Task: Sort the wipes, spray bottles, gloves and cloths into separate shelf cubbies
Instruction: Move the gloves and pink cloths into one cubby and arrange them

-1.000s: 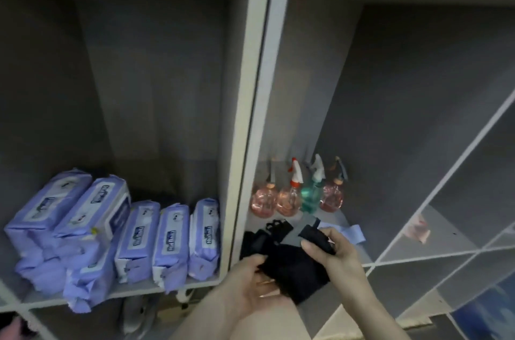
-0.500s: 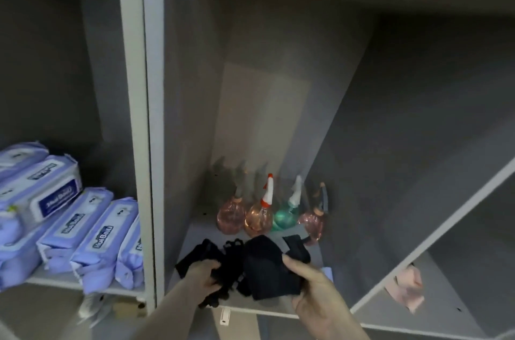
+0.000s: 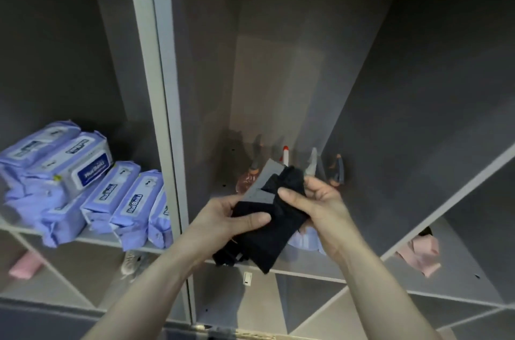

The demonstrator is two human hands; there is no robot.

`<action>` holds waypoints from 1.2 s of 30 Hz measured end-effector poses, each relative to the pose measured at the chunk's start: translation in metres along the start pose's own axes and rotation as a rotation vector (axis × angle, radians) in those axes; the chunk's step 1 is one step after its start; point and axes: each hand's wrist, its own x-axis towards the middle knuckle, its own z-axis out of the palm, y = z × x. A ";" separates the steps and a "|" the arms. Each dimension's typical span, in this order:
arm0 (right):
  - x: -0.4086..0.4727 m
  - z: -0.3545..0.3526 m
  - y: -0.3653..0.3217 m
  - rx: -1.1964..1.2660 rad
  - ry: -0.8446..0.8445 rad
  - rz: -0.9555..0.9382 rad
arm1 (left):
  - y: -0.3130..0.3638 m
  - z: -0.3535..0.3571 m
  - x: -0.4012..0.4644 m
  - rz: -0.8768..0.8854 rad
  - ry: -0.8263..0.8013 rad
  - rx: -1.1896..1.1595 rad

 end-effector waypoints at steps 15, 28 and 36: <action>0.021 0.008 0.016 0.283 -0.313 0.153 | -0.006 0.014 -0.019 0.004 0.235 -0.303; 0.115 -0.030 0.126 -0.537 -0.225 0.073 | -0.047 -0.011 -0.047 -0.011 0.844 -0.154; 0.113 -0.003 0.222 -1.597 -0.511 -0.135 | -0.070 -0.005 -0.042 -0.093 0.881 -0.243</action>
